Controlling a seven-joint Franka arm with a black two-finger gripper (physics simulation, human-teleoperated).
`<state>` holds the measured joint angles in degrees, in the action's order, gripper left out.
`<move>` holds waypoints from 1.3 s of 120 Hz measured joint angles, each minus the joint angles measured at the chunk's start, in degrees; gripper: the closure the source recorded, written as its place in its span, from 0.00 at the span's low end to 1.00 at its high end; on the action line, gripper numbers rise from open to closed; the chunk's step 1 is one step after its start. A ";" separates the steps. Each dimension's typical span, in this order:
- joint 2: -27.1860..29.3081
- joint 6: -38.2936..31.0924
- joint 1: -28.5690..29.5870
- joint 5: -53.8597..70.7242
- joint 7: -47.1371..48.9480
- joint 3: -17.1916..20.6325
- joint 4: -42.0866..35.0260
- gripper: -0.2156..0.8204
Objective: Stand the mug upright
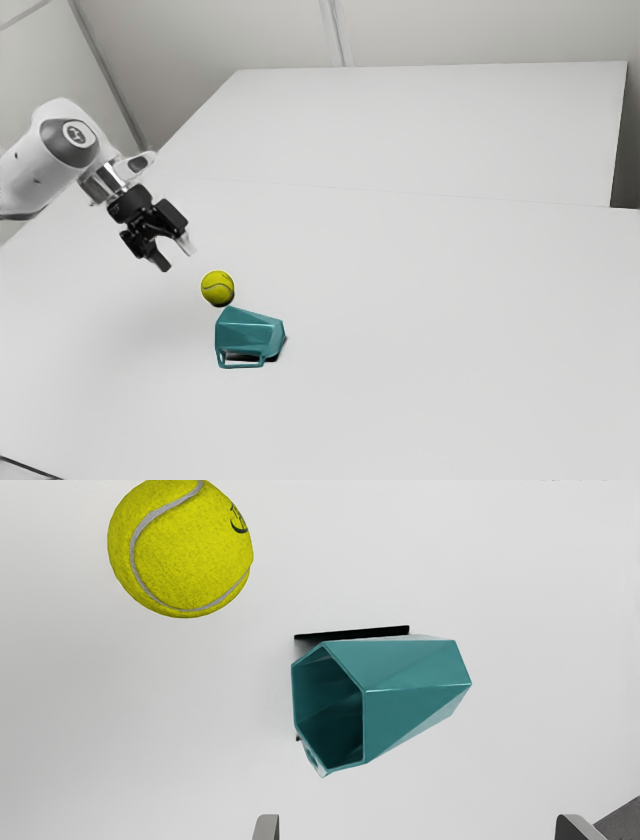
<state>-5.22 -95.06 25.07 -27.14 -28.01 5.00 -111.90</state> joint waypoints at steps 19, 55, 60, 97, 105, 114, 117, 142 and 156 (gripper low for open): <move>-4.29 -0.46 0.86 -5.00 -4.89 0.01 -1.03 0.21; -6.42 -0.56 2.33 -10.25 -11.73 0.05 -6.50 0.21; -6.56 -0.62 2.36 -10.92 -12.62 0.08 -7.34 0.21; -8.58 -1.88 1.65 -18.79 -19.90 0.77 -10.63 0.21; -9.34 -2.12 1.57 -20.49 -21.45 0.92 -11.14 0.21; -9.79 -2.34 1.63 -22.05 -23.16 1.00 -11.74 0.21; -9.84 -2.40 1.64 -22.50 -23.70 1.03 -11.98 0.21; -10.04 -2.53 2.08 -24.35 -27.64 1.48 -12.70 0.49; -10.03 -2.43 2.22 -25.05 -29.62 1.98 -12.73 0.63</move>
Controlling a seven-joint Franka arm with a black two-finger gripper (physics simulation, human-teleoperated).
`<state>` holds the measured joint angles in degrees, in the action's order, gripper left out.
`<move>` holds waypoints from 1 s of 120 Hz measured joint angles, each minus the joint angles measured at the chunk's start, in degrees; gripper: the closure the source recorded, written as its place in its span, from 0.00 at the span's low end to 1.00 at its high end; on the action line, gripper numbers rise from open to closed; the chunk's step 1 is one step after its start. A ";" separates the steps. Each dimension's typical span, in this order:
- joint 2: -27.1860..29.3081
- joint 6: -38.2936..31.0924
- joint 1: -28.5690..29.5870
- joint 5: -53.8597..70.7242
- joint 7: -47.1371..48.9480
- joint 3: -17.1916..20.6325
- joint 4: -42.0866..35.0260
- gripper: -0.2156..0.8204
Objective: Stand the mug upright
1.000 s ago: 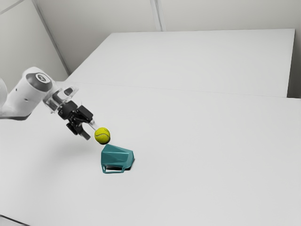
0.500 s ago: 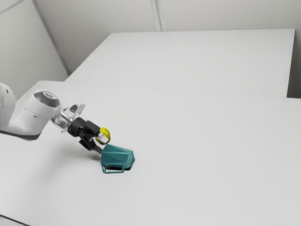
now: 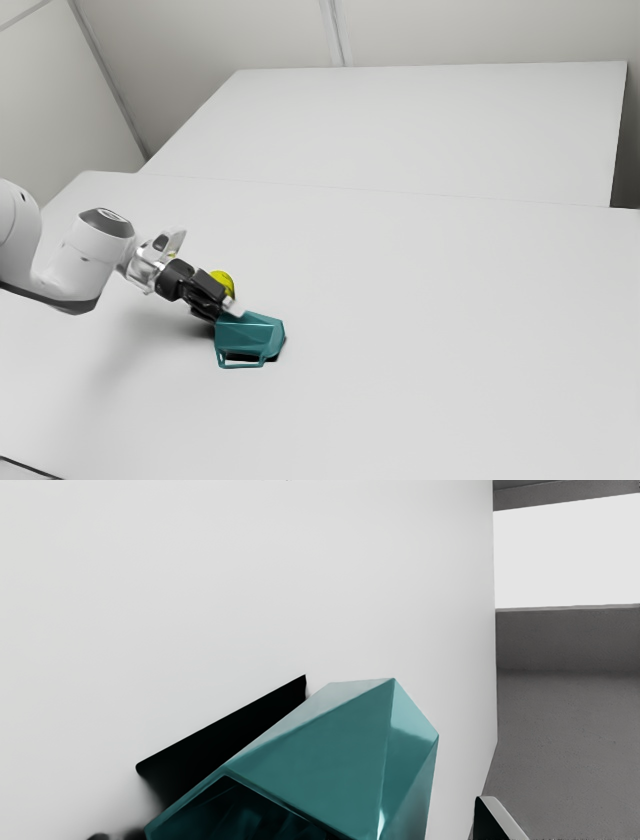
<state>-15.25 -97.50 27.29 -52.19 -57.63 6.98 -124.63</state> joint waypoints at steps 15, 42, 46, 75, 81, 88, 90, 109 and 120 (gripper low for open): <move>0.26 0.17 -0.03 -0.29 -2.01 0.13 -0.01 0.77; 0.98 0.18 -0.03 -0.40 -5.11 0.44 -0.02 0.91; 1.19 0.15 -0.04 -0.40 -5.51 0.57 0.00 0.91; 6.20 -2.08 -0.32 1.78 -7.75 3.82 0.02 0.96; 8.10 -4.12 -0.35 3.81 -8.07 5.89 0.03 0.96; 10.74 -7.32 -0.21 7.22 -8.23 9.00 -0.09 0.96; 11.56 -8.30 -0.18 8.56 -8.11 9.98 -0.10 0.96; 16.09 -15.89 -2.31 25.61 -3.23 16.89 0.39 0.97; 16.84 -18.98 -4.93 34.28 1.24 19.02 0.55 0.97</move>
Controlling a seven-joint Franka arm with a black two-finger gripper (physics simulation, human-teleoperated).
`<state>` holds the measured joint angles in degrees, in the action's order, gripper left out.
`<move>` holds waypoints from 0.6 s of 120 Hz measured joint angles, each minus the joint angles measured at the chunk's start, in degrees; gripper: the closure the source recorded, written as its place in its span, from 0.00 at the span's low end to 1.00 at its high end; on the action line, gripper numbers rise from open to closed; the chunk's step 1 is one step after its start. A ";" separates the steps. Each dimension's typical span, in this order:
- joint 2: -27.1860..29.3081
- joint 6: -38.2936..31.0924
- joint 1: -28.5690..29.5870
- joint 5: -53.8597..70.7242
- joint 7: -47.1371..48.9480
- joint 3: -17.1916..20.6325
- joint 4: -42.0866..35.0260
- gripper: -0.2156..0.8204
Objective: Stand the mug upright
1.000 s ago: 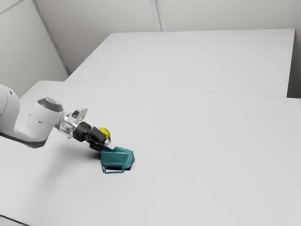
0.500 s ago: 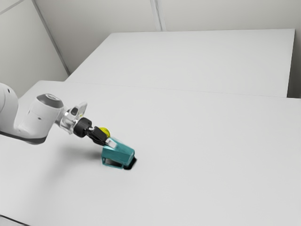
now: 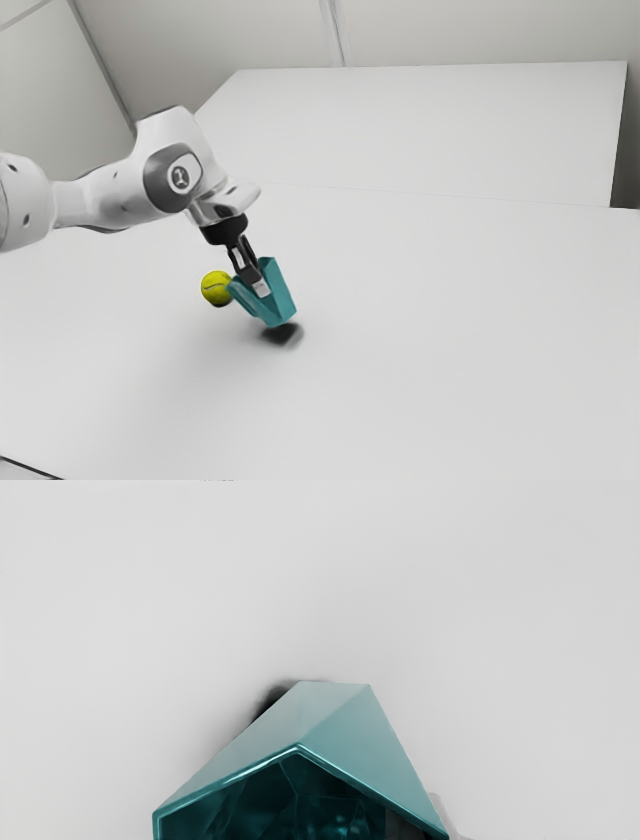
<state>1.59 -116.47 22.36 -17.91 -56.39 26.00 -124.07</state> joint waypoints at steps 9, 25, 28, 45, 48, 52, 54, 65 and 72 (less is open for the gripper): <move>-0.01 -2.56 -1.47 5.01 3.66 1.14 -0.05 0.97; -0.31 -7.06 -1.09 10.51 10.64 2.90 -1.37 0.97; -0.28 -7.92 -0.75 11.38 11.97 3.17 -1.91 0.97; -0.28 -11.54 2.08 15.30 19.29 4.42 -3.44 0.97; -0.30 -12.05 2.72 15.76 20.45 4.66 -3.59 0.97; -0.38 -12.67 3.51 16.64 21.94 4.93 -3.72 0.97; -0.40 -12.95 3.96 17.05 22.67 5.12 -3.78 0.97; -0.51 -14.14 5.82 18.54 26.35 5.74 -3.98 0.97; -0.53 -14.73 6.78 19.08 28.42 6.14 -4.20 0.97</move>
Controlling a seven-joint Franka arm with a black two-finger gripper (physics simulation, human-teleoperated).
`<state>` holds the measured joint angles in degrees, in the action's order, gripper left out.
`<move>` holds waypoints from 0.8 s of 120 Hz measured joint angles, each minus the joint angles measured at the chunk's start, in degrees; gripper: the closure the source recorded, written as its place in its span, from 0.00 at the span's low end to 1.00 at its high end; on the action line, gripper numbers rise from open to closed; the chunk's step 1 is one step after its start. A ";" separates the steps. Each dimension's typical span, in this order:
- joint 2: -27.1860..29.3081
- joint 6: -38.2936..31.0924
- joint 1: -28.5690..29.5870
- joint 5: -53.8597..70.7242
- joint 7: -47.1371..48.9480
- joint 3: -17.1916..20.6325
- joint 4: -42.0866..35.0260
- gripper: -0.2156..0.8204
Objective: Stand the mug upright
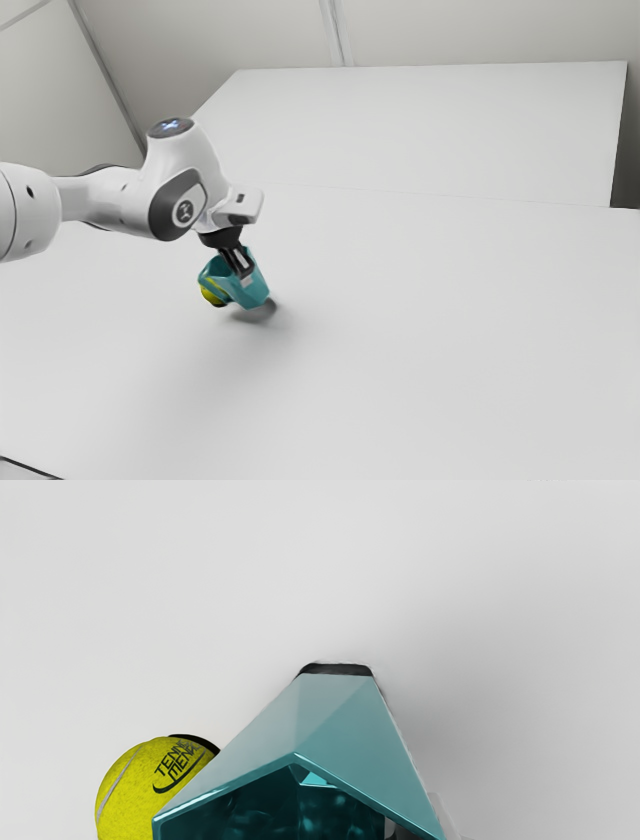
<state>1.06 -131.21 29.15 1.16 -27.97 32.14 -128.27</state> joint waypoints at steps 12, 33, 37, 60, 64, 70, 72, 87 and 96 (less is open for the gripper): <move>-0.12 -0.77 0.62 0.51 3.14 0.18 -0.26 0.97; -0.83 -1.65 0.17 1.19 7.69 0.22 -0.50 0.97; -1.07 -1.75 0.01 1.41 8.44 0.25 -0.51 0.97; -2.25 -2.09 -1.12 2.02 12.07 0.17 -0.75 0.97; -2.40 -2.13 -1.31 2.06 12.59 0.18 -0.80 0.97; -2.51 -2.16 -1.59 2.06 13.28 0.17 -0.79 0.94; -2.53 -2.16 -1.67 2.02 13.47 0.18 -0.80 0.90; -2.63 -2.15 -2.13 1.84 14.74 0.20 -0.78 0.63; -2.63 -2.14 -2.21 1.79 15.38 0.20 -0.78 0.51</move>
<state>-1.57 -133.34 26.94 2.96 -12.59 32.34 -129.05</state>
